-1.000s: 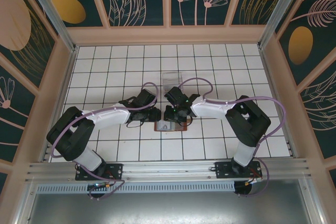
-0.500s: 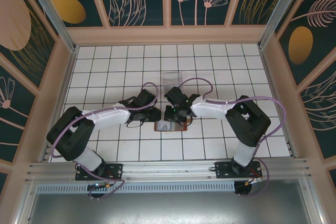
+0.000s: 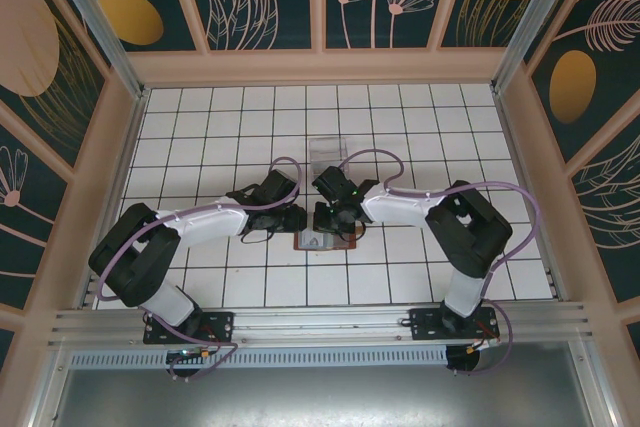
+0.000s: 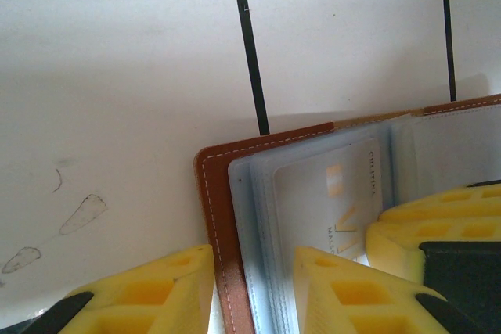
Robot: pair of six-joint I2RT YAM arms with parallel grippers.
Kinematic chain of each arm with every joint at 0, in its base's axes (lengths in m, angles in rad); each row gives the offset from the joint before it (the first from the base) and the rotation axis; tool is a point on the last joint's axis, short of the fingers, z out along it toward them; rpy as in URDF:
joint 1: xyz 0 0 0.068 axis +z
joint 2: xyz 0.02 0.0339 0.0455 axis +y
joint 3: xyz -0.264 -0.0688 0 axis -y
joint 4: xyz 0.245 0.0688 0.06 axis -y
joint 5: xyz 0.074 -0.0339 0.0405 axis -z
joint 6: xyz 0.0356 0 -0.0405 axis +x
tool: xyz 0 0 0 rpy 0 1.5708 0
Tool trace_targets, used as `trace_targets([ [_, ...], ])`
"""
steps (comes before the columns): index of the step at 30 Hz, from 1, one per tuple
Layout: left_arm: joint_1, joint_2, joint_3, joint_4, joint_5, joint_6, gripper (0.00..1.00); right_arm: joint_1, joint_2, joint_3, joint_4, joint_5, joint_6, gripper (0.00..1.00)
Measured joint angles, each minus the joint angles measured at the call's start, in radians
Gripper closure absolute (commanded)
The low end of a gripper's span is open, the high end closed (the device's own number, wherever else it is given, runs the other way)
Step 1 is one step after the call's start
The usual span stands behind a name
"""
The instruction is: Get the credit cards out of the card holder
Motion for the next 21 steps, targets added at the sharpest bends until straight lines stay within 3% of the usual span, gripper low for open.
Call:
trace_targets([
  [9,0.000,0.000,0.000,0.000,0.000,0.000,0.66,0.002,0.002,0.010,-0.002,0.000,-0.001,0.70],
  [21,0.000,0.000,0.000,0.000,0.000,0.000,0.66,0.009,0.002,0.018,-0.016,0.023,0.000,0.65],
])
